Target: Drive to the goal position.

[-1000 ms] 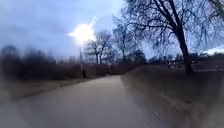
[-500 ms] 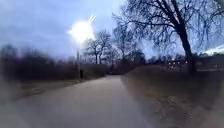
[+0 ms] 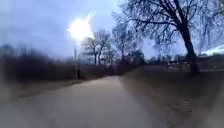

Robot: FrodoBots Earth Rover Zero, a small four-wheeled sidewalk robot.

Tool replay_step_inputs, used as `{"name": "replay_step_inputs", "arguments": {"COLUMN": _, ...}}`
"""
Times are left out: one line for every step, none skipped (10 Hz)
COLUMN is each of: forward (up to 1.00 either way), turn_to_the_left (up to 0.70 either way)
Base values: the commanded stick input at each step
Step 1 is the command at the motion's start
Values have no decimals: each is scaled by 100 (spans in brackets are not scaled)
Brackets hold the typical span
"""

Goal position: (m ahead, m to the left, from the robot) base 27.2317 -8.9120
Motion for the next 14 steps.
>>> {"name": "replay_step_inputs", "arguments": {"forward": 100, "turn_to_the_left": 0}}
{"name": "replay_step_inputs", "arguments": {"forward": 100, "turn_to_the_left": 0}}
{"name": "replay_step_inputs", "arguments": {"forward": 100, "turn_to_the_left": 0}}
{"name": "replay_step_inputs", "arguments": {"forward": 100, "turn_to_the_left": 0}}
{"name": "replay_step_inputs", "arguments": {"forward": 100, "turn_to_the_left": 0}}
{"name": "replay_step_inputs", "arguments": {"forward": 100, "turn_to_the_left": 0}}
{"name": "replay_step_inputs", "arguments": {"forward": 13, "turn_to_the_left": 0}}
{"name": "replay_step_inputs", "arguments": {"forward": 72, "turn_to_the_left": 0}}
{"name": "replay_step_inputs", "arguments": {"forward": 100, "turn_to_the_left": 0}}
{"name": "replay_step_inputs", "arguments": {"forward": 100, "turn_to_the_left": 0}}
{"name": "replay_step_inputs", "arguments": {"forward": 100, "turn_to_the_left": 0}}
{"name": "replay_step_inputs", "arguments": {"forward": 100, "turn_to_the_left": 0}}
{"name": "replay_step_inputs", "arguments": {"forward": 100, "turn_to_the_left": 0}}
{"name": "replay_step_inputs", "arguments": {"forward": 100, "turn_to_the_left": 0}}
